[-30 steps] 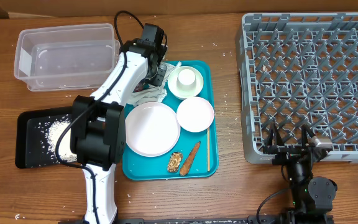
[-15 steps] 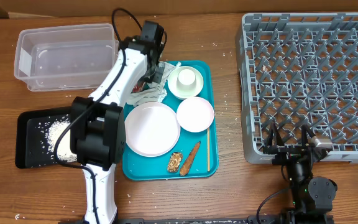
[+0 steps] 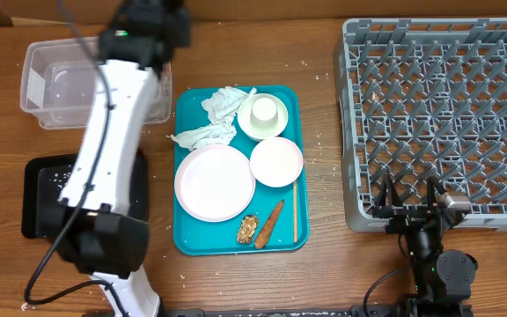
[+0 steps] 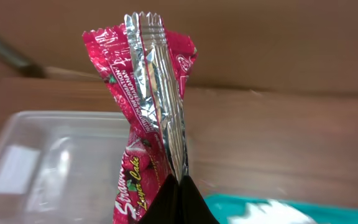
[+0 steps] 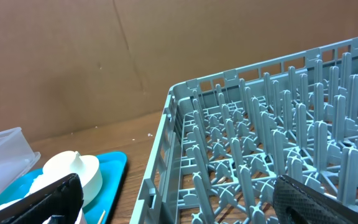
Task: Sort waste into correct bins and load items into the dishwasher
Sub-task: 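Carry the red wrapper into the clear plastic bin and release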
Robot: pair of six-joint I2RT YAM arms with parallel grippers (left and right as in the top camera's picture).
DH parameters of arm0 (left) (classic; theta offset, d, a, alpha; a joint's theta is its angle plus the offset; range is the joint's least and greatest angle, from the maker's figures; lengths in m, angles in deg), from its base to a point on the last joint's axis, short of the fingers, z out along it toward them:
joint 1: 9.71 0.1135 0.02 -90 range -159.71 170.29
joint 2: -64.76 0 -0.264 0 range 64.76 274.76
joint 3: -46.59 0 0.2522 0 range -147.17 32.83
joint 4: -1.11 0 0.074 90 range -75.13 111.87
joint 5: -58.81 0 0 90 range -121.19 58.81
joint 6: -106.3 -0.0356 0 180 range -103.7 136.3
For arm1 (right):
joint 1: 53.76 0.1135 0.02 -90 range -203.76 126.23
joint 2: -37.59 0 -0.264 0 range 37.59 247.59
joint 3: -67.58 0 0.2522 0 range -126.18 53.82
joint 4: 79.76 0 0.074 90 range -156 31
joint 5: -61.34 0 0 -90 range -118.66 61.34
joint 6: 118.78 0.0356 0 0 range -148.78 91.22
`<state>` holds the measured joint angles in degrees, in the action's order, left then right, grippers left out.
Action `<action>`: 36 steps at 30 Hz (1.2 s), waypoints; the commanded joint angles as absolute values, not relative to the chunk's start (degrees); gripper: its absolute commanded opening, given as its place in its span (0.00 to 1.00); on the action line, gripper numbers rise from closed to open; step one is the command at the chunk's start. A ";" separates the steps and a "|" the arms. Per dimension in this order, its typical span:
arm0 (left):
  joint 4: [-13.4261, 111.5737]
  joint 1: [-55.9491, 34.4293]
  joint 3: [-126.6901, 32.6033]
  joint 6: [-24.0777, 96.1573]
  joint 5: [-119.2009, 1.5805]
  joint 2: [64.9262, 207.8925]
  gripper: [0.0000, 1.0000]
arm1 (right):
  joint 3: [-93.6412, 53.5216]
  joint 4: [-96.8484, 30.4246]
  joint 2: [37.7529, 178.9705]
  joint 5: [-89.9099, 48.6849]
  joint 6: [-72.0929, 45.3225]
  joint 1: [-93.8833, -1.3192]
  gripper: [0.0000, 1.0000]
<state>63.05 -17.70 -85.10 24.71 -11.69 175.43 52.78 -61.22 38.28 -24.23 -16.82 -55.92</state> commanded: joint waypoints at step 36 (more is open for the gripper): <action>74.09 -21.26 -74.71 17.54 -38.72 181.66 0.85 | 53.35 -61.46 37.75 -24.69 -17.06 -55.76 1.00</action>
<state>75.25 -20.52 -77.99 19.05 -43.64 181.05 52.78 -61.24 38.28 -24.23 -16.84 -55.92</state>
